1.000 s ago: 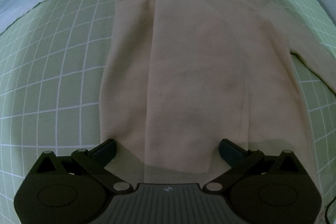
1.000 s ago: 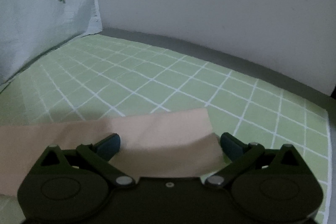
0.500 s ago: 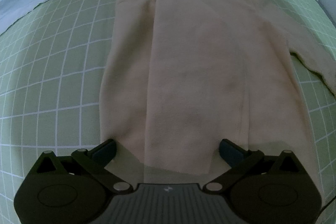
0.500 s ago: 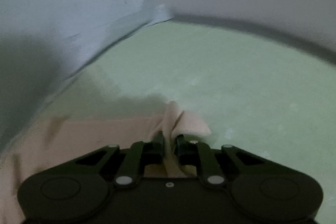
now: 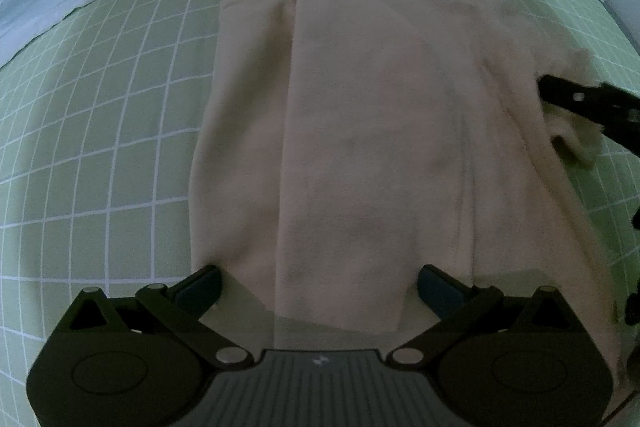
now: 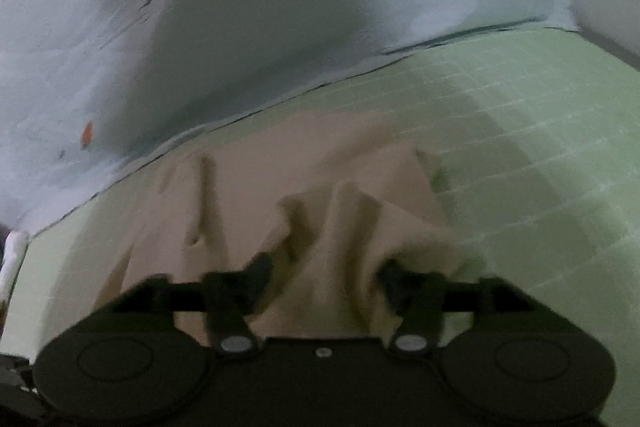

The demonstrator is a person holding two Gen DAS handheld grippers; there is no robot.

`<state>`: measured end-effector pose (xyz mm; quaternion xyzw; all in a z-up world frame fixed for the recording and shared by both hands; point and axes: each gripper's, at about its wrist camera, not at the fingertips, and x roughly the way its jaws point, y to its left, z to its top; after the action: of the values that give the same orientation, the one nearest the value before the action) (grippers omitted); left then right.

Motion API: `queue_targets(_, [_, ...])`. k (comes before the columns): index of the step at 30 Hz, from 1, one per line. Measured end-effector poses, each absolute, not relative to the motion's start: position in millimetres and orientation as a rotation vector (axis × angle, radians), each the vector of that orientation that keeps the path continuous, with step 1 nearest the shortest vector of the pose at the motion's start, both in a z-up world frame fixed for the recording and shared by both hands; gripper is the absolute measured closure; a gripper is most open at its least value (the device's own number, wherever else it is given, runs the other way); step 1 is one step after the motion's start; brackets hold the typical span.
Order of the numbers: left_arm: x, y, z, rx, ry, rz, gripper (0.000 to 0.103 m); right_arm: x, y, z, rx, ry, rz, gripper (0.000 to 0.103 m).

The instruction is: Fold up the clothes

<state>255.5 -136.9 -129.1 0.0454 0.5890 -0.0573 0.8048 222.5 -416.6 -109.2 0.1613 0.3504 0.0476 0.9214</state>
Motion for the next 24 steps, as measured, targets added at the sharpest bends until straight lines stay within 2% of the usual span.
queue_targets(2, [250,-137,-129,0.089,1.260,-0.114,0.000,213,-429,-105,0.328,0.698,0.046,0.019])
queue_targets(6, [236,-146,-124,0.066,1.241,-0.108,0.000,192,-453,-103,0.260,0.655,-0.097,0.002])
queue_targets(14, [223,-178,-76,0.154,1.046,-0.261,0.002,164,-495,-114,0.192,0.670,-0.370,0.002])
queue_targets(16, [226,-197,-72,0.179,1.023,-0.310,0.007,161,-503,-118,0.200,0.675,-0.405,0.002])
queue_targets(19, [232,-219,-70,0.200,1.006,-0.385,0.025,161,-512,-124,0.226,0.688,-0.433,0.002])
queue_targets(22, [242,-242,-76,0.206,1.009,-0.437,0.048,162,-521,-129,0.253,0.702,-0.461,0.001])
queue_targets(24, [249,-258,-80,0.210,1.010,-0.472,0.072,160,-524,-134,0.263,0.717,-0.466,0.001])
